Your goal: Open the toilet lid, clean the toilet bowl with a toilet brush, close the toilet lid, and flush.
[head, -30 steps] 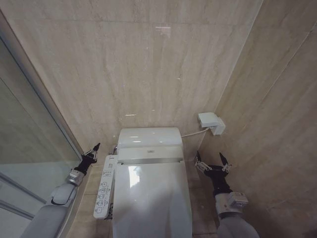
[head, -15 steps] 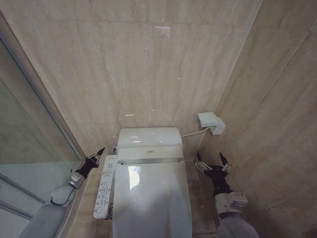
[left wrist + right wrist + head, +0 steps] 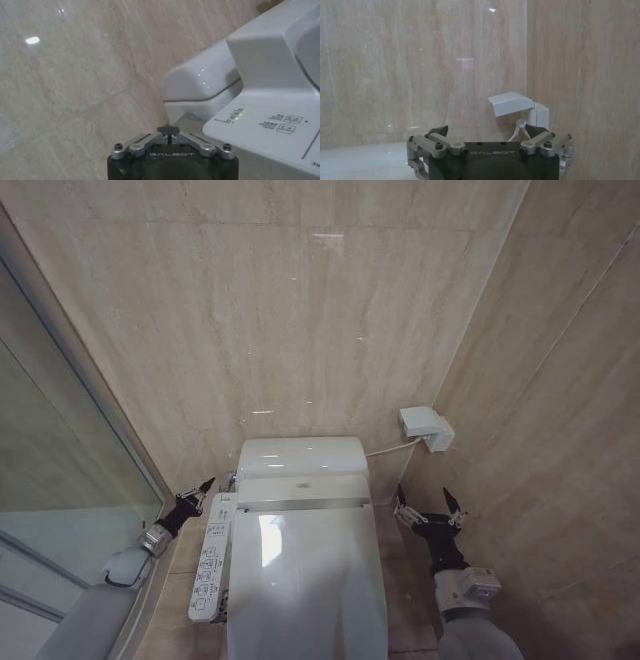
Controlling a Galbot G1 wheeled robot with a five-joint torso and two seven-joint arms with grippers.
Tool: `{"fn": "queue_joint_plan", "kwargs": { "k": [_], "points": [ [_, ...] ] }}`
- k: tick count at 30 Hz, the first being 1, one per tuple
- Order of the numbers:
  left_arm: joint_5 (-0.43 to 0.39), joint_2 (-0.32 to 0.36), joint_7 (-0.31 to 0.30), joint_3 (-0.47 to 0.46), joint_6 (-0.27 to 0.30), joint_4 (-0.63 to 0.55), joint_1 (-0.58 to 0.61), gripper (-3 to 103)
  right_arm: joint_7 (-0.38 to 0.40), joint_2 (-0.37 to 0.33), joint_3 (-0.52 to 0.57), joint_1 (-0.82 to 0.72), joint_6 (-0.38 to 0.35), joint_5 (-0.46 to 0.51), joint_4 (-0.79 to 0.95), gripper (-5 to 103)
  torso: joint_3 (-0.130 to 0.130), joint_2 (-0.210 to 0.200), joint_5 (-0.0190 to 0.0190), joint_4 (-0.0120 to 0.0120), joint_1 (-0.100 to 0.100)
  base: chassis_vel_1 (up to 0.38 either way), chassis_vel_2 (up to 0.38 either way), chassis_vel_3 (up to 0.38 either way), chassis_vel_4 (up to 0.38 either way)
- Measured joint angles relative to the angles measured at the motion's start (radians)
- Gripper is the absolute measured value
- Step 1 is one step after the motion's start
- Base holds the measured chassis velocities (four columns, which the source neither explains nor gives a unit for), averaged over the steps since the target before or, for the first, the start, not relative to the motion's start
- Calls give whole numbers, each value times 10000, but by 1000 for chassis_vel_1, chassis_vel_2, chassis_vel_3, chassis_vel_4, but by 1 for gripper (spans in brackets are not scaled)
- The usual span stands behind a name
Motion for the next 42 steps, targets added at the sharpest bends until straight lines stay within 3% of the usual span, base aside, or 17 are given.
{"fn": "queue_joint_plan", "kwargs": {
  "k": [13,42],
  "points": [
    [4,-222,208,384,-178,579,-543,0,0,0,0,0,0,0,0,100,0,1,0,1,0,0,0,0,0],
    [403,-690,493,332,-292,1574,-863,0,0,0,0,0,0,0,0,100,1,2,-1,3,-1,0,0,0,0]
  ]
}}
